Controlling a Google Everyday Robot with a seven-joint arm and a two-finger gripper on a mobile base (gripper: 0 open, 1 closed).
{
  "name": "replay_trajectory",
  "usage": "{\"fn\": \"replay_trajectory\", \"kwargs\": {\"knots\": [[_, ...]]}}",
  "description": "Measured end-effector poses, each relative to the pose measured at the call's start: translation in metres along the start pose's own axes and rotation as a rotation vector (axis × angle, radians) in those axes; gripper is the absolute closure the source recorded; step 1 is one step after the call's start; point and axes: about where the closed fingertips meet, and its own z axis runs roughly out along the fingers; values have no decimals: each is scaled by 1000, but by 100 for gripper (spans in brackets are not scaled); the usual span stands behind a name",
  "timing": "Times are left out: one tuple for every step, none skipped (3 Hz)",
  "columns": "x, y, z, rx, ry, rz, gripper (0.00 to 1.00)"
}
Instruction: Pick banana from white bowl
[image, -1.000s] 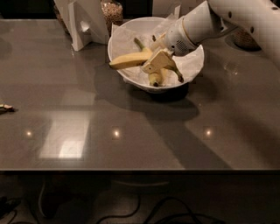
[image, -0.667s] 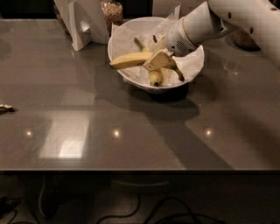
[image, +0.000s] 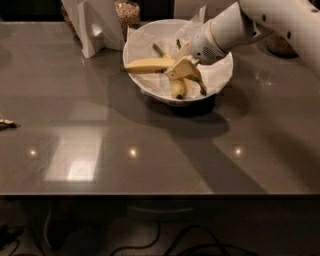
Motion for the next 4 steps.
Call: {"fn": "replay_trajectory", "kwargs": {"knots": [[-9,4,-8,-1,-11,-27,100],[-22,10,-20,-4,-15,-69,100],[-29,18,-36,-10,-8,-106,100],[-23,29,-61,-20,-28,-132,100]]}}
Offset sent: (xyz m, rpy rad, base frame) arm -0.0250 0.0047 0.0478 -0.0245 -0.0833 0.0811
